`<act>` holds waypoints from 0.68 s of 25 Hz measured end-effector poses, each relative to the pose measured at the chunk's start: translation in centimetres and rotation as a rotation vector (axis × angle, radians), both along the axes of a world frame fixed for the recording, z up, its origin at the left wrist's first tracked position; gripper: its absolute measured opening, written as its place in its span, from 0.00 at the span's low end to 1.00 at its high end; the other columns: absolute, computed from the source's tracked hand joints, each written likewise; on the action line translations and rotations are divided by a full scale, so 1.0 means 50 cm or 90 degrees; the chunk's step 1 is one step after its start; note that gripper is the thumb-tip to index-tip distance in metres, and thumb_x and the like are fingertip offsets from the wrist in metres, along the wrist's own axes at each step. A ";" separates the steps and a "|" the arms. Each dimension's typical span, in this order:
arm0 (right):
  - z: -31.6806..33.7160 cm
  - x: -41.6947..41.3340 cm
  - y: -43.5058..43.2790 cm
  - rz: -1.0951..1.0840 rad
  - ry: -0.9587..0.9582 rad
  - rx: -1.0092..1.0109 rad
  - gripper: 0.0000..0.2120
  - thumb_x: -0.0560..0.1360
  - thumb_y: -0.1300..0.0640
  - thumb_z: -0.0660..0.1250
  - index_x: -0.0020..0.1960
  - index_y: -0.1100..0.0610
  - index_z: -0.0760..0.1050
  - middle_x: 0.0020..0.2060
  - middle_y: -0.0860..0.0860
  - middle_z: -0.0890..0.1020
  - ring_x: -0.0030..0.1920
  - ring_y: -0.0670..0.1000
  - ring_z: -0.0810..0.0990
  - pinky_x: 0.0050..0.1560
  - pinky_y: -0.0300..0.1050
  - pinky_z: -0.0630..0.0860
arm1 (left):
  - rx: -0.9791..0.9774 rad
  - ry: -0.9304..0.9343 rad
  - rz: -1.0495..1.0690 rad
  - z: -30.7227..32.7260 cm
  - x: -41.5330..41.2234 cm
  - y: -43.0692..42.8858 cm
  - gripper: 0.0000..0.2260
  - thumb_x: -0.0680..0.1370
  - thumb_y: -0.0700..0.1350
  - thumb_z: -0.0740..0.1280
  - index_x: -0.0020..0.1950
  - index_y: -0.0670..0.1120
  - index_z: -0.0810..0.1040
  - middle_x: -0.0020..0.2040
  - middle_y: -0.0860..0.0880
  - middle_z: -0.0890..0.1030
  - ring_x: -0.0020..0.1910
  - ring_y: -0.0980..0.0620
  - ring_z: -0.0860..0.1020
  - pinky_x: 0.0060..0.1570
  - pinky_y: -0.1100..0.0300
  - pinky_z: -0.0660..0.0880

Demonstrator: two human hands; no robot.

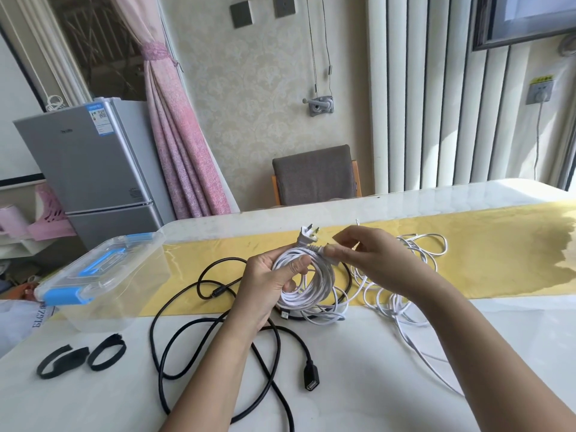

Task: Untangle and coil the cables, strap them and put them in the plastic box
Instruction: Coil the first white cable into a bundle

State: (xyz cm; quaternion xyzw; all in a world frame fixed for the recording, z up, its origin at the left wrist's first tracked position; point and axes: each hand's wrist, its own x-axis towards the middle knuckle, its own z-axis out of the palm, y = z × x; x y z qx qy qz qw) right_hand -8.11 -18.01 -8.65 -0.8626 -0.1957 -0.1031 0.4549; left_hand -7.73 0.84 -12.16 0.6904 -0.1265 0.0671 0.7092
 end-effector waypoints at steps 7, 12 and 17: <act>0.018 0.005 -0.056 -0.092 -0.028 0.304 0.11 0.78 0.53 0.64 0.40 0.54 0.82 0.37 0.43 0.80 0.35 0.39 0.75 0.37 0.34 0.67 | -0.047 0.033 0.010 0.010 0.011 0.034 0.03 0.66 0.45 0.73 0.36 0.47 0.85 0.30 0.49 0.75 0.23 0.58 0.63 0.24 0.68 0.61; 0.010 0.004 -0.033 -0.078 -0.168 0.116 0.13 0.81 0.56 0.58 0.49 0.51 0.82 0.45 0.40 0.79 0.49 0.41 0.72 0.61 0.40 0.66 | -0.126 0.017 0.119 0.007 0.016 0.028 0.05 0.67 0.46 0.72 0.31 0.48 0.82 0.27 0.53 0.72 0.23 0.58 0.62 0.25 0.67 0.62; -0.014 -0.028 0.046 0.075 -0.225 0.022 0.07 0.76 0.56 0.67 0.50 0.51 0.84 0.34 0.45 0.81 0.33 0.39 0.76 0.38 0.32 0.70 | -0.100 -0.019 0.143 0.005 0.015 0.021 0.05 0.66 0.49 0.74 0.35 0.48 0.84 0.29 0.52 0.73 0.26 0.56 0.66 0.30 0.64 0.65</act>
